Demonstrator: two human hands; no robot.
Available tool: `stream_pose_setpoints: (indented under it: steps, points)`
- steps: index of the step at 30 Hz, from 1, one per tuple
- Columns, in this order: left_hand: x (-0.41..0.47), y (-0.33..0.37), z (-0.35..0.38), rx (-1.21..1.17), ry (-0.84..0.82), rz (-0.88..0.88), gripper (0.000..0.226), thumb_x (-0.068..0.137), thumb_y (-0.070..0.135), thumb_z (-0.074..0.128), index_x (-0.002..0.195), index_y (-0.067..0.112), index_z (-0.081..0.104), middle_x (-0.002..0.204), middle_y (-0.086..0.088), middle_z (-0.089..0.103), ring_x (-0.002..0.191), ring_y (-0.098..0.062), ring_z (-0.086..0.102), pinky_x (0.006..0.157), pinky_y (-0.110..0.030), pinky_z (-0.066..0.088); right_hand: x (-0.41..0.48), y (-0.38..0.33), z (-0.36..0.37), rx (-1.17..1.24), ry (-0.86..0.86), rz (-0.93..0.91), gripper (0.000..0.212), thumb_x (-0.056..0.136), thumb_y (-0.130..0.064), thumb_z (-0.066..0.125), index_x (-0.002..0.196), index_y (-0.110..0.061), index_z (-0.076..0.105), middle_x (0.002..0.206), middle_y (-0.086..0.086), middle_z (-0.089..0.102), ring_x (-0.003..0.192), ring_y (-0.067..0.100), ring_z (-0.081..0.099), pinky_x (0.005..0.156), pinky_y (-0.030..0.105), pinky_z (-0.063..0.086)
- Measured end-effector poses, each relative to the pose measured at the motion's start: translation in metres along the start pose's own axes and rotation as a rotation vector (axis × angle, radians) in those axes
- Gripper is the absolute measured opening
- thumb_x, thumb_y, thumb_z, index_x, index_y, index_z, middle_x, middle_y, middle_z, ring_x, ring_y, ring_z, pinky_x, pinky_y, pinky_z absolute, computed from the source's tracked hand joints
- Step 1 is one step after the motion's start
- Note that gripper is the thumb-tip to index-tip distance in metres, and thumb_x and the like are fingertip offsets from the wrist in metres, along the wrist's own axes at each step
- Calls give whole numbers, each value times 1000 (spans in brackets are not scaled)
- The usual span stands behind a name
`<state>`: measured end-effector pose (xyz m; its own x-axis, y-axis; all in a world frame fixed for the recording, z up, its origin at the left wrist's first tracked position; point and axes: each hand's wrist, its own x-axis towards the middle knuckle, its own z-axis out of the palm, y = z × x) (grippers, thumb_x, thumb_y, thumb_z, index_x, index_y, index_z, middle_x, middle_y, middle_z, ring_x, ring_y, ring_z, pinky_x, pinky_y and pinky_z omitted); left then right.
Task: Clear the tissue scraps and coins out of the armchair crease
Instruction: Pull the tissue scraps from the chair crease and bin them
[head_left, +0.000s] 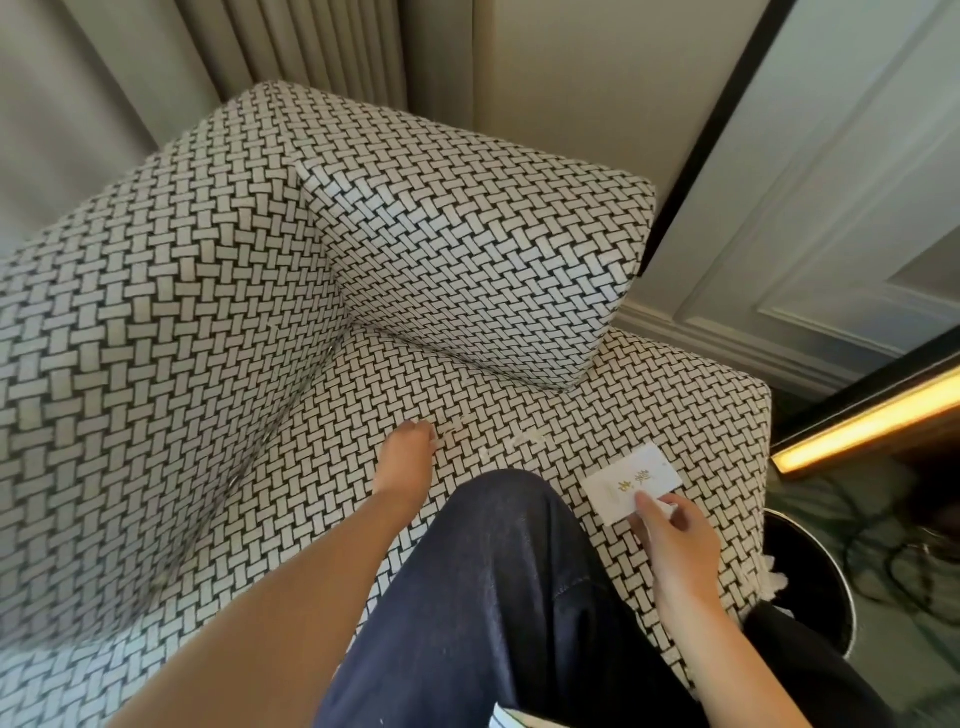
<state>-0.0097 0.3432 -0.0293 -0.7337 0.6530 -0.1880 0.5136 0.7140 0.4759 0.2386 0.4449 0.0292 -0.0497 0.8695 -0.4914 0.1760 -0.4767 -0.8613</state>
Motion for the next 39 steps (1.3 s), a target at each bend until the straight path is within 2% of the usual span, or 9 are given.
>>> stream_pose_setpoints:
  steps: [4,10,14,20,23,27,32,36,39]
  points:
    - [2,12,-4,-197,18,-70,17,95,10,50,103,6,64,98,-8,65,83,-16,57,70,-25,46,-1,-1,0,18,5,1,12,91,-8,59,103,-7,59,101,6,65,88,13,64,78,26,50]
    - [15,61,-7,-325,-214,186,22,90,11,61,110,15,65,91,0,62,79,-13,58,63,-19,48,2,-2,-2,44,5,6,16,91,-7,58,107,-4,58,103,7,65,90,14,64,76,25,51]
    - [23,89,-1,-183,-377,329,31,89,8,62,119,15,61,96,-4,59,91,-20,59,82,-27,48,5,-1,-4,44,23,8,21,91,-8,58,111,-1,58,105,7,66,90,13,65,74,23,51]
    - [30,90,13,101,-460,362,26,92,5,54,116,5,61,119,-15,58,105,-26,57,88,-29,46,9,-3,-7,30,36,24,17,90,-8,59,106,-1,60,108,12,67,97,22,66,81,30,53]
    - [31,85,13,84,-405,329,21,92,9,57,106,-2,67,118,-14,57,106,-25,57,92,-29,46,8,-4,-7,23,31,18,14,90,-8,59,103,-2,61,108,12,67,97,22,66,79,29,53]
    - [31,62,7,-121,-211,178,13,88,13,64,96,3,69,113,-9,57,99,-19,57,83,-22,47,7,-7,-4,44,21,17,7,90,-7,59,94,-13,60,108,10,65,99,21,64,83,31,52]
    - [33,27,-15,-357,71,-121,13,87,12,66,95,3,69,134,-8,41,104,-16,50,84,-15,39,4,-9,0,97,-14,39,22,90,-6,58,112,-2,58,111,10,65,96,17,64,78,27,51]
    - [35,9,-21,-382,105,-178,10,85,14,68,88,5,70,132,-10,45,114,-21,50,88,-21,43,-1,-7,4,101,-23,46,23,90,-5,58,113,0,57,110,11,65,94,17,65,77,27,51]
    - [32,12,-18,-378,24,-81,6,84,15,69,80,13,66,122,-3,50,101,-20,57,85,-27,49,-5,-4,5,92,-29,47,23,90,-5,59,113,-2,59,112,12,65,99,21,65,82,29,51]
